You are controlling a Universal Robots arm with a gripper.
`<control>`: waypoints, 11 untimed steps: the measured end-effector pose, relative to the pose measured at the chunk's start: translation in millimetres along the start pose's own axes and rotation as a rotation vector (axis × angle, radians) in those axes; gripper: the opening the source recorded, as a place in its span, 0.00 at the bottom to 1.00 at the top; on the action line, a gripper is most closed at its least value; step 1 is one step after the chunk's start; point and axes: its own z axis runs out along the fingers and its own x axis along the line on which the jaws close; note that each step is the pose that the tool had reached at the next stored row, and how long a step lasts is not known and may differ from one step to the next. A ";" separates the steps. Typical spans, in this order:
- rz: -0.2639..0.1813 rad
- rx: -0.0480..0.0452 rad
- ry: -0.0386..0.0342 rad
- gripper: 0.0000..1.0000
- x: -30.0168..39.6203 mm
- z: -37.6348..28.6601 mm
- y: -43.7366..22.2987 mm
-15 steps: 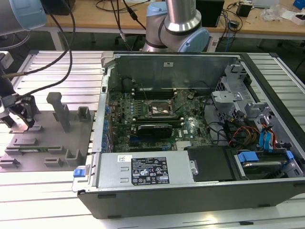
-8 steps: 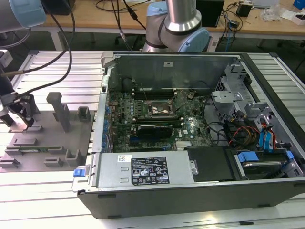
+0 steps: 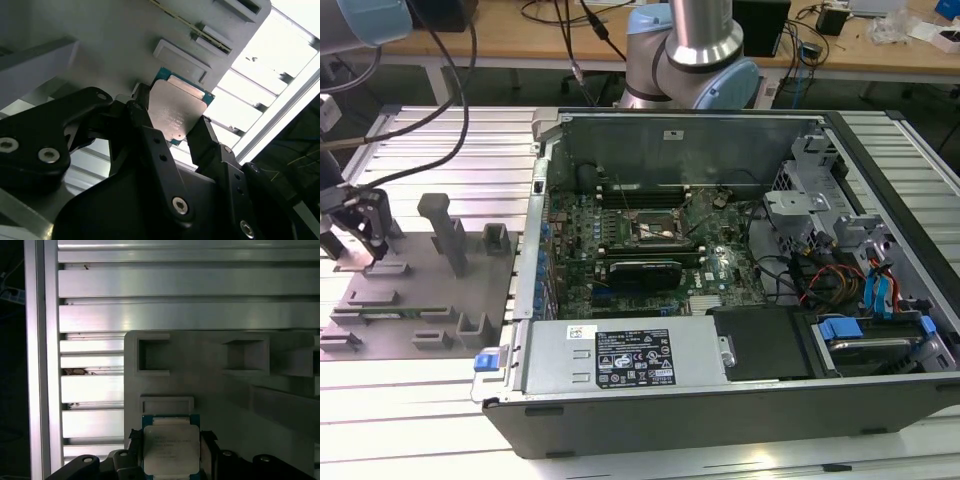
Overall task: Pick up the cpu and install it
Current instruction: 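Pick up the cpu and move it towards the insertion slot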
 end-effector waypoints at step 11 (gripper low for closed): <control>0.000 -0.0001 -0.0002 0.55 -0.5 -15.8 0.1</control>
